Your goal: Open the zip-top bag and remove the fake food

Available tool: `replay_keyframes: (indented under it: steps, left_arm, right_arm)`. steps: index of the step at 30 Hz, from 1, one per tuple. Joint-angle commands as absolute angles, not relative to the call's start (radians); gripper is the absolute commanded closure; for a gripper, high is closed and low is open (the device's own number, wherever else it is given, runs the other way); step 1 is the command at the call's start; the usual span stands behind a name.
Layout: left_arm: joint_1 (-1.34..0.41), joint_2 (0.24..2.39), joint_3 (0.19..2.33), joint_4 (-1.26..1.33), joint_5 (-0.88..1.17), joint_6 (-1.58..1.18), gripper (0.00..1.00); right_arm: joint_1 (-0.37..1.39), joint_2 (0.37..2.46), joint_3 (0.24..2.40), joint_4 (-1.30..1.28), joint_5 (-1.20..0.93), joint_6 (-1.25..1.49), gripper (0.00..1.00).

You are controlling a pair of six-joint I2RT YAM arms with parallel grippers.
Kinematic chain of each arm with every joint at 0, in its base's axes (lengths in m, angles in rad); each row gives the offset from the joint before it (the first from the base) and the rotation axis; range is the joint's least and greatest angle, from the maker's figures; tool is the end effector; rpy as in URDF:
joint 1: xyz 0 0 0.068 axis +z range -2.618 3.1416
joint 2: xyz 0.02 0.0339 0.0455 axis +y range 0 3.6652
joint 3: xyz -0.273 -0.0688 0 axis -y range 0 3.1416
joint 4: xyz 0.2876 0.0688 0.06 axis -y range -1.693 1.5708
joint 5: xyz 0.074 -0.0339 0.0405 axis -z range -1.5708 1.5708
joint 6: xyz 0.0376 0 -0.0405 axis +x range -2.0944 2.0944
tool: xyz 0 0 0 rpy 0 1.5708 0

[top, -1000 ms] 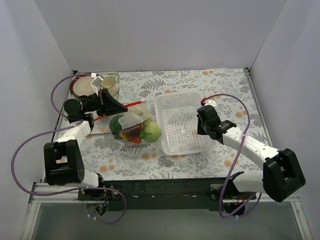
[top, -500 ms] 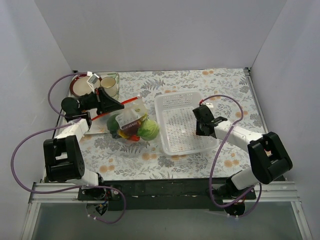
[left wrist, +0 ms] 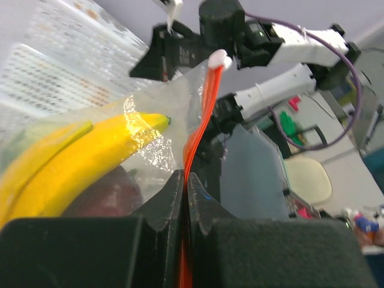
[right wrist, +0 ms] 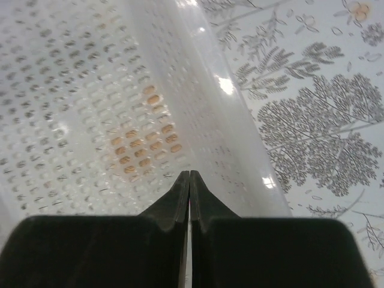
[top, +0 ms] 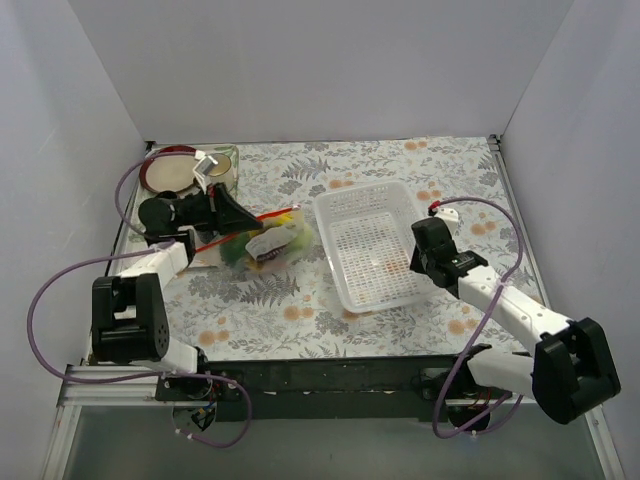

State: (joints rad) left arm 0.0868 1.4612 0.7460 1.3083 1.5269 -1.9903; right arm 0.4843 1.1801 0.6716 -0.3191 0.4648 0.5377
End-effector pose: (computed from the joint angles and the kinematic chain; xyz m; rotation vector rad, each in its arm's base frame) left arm 0.3114 -0.0106 0.2838 0.0514 2.0570 -2.0857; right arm 0.2462 0.1105 0.1991 0.2711 2.2734 -0.0362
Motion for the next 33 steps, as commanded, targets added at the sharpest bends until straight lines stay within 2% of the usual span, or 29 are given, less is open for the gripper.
replay_keyframes:
  steps: [1, 3, 5, 6, 7, 8, 9, 10, 12, 15, 19, 23, 29, 33]
  left_arm:
    - [-0.050, 1.538, 0.931, 1.379, 1.625, -2.005, 1.00]
    - [-0.069, 1.609, 1.021, 1.250, 1.556, -1.991, 1.00]
    - [-0.068, 1.621, 1.103, 1.084, 1.520, -1.822, 1.00]
    - [-0.066, 1.586, 1.121, 0.715, 1.453, -1.686, 1.00]
    - [-0.066, 1.562, 1.231, 0.396, 1.380, -1.476, 1.00]
    - [-0.090, 1.560, 1.320, 0.030, 1.282, -0.927, 1.00]
    - [-0.116, 1.610, 1.418, -0.472, 1.158, -0.761, 1.00]
    - [-0.139, 1.629, 1.468, -0.574, 0.974, -0.670, 1.00]
    - [-0.158, 1.621, 1.453, -0.659, 0.913, -0.638, 1.00]
    - [-0.176, 1.479, 1.339, -0.608, 0.861, -0.603, 1.00]
    - [-0.199, 1.445, 1.404, -0.748, 0.815, -0.540, 1.00]
    - [-0.219, 1.336, 1.396, -0.784, 0.824, -0.474, 1.00]
    - [-0.248, 1.304, 1.456, -0.902, 0.835, -0.423, 1.00]
    - [-0.273, 1.272, 1.413, -0.919, 0.818, -0.408, 1.00]
  right_arm:
    - [0.486, 1.043, 0.678, -0.048, 0.321, 0.454, 0.84]
    - [0.489, 1.007, 0.696, -0.009, 0.249, 0.414, 0.72]
    - [0.488, 0.997, 0.727, 0.061, 0.198, 0.387, 0.65]
    - [0.488, 0.988, 0.736, 0.075, 0.136, 0.365, 0.59]
    - [0.488, 0.982, 0.739, 0.096, 0.106, 0.361, 0.57]
    - [0.489, 0.977, 0.738, 0.133, 0.079, 0.359, 0.54]
    - [0.489, 0.970, 0.733, 0.156, 0.024, 0.362, 0.48]
    - [0.488, 0.968, 0.730, 0.175, 0.008, 0.365, 0.46]
    - [0.488, 0.977, 0.713, 0.246, -0.096, 0.373, 0.42]
    - [0.488, 1.021, 0.724, 0.328, -0.210, 0.371, 0.38]
    - [0.488, 1.100, 0.765, 0.415, -0.334, 0.359, 0.36]
    - [0.486, 1.164, 0.793, 0.453, -0.370, 0.353, 0.35]
    - [0.488, 1.233, 0.799, 0.425, -0.347, 0.319, 0.35]
    - [0.486, 1.229, 0.766, 0.509, -0.435, 0.331, 0.34]
